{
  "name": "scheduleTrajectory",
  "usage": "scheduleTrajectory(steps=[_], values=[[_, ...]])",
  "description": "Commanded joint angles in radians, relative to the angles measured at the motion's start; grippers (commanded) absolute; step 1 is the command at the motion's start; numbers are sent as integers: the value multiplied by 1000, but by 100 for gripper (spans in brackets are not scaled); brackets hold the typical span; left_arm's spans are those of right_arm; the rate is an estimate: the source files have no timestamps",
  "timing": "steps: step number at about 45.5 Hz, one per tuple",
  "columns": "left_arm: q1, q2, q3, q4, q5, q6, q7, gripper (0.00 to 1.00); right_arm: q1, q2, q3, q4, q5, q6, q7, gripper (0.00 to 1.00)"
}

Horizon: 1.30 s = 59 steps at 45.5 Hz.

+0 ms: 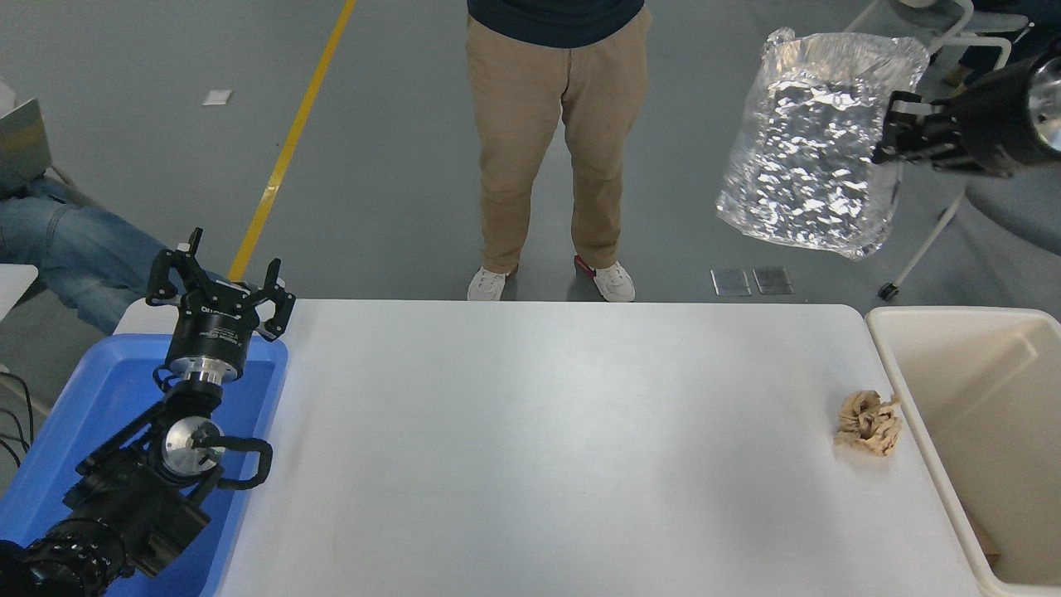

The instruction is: Pick up foil plate and place in dustbin

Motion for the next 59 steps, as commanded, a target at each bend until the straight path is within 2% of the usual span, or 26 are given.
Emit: scheduleTrajectory(steps=[1,17,33,56,57,59], values=[[0,0,0,-1,0,0,0,99,-292,-59,-3,-202,96,-84,-2,0],[0,0,0,-1,0,0,0,99,-648,-50,33,-318,326,-247,-1,0],[0,0,0,-1,0,0,1,99,-921,-32,147,-423,468,-333,-4,0],[0,0,0,-1,0,0,0,99,-1103,22,256,-447,486,-434,-5,0],[0,0,0,-1,0,0,0,99,-1103,22,259,-449,486,-434,-5,11],[0,0,0,-1,0,0,0,99,-1102,22,264,-449,486,-436,-5,41]])
